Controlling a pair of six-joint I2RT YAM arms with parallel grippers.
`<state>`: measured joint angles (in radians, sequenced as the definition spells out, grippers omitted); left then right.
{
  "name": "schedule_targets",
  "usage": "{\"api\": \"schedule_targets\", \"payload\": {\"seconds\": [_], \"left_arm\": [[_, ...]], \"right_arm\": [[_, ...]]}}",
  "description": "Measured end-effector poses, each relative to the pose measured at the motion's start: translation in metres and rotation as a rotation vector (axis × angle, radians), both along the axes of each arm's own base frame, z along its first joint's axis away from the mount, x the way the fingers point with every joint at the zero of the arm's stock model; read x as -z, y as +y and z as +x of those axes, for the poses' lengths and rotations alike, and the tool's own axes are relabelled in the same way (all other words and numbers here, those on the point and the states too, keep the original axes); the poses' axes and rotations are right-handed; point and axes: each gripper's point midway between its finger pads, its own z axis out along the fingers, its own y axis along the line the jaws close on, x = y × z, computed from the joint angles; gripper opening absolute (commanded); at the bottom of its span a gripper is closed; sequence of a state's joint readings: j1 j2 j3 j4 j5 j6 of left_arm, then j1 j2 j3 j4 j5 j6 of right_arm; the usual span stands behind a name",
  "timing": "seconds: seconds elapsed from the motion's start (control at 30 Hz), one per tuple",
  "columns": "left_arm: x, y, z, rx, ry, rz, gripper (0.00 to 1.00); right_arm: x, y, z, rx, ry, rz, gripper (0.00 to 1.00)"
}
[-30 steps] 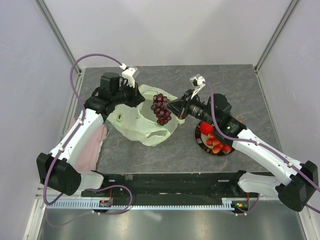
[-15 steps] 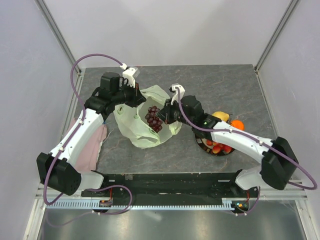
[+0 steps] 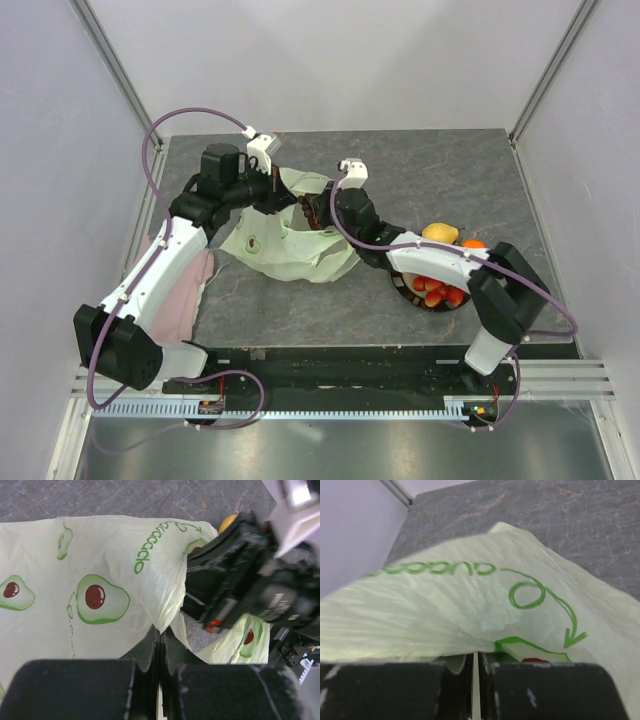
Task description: Place the fruits into the plastic bag
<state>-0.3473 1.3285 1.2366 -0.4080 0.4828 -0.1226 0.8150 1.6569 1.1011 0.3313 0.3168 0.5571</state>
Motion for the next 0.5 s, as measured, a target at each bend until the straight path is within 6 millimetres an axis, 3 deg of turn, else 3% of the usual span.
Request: {"api": "schedule_targets", "payload": {"seconds": [0.07,0.2,0.27,0.37,0.5], "left_arm": [[0.001,-0.001,0.0,0.005,0.005,-0.003,0.01],[0.003,-0.004,-0.002,0.019,0.022,-0.012,0.02],[0.005,-0.005,-0.002,0.021,0.03,-0.013,0.02],[0.007,-0.006,-0.002,0.025,0.038,-0.017,0.02],[0.006,-0.007,-0.003,0.031,0.041,-0.022,0.01]], "right_arm": [[0.02,0.005,0.007,0.022,0.013,-0.008,0.0],[0.078,0.014,0.01,0.018,0.094,-0.073,0.0],[0.095,0.014,0.009,0.018,0.123,-0.095,0.06],[0.099,0.015,0.008,0.018,0.135,-0.094,0.24],[0.093,0.017,0.009,0.015,0.127,-0.083,0.57]]}}
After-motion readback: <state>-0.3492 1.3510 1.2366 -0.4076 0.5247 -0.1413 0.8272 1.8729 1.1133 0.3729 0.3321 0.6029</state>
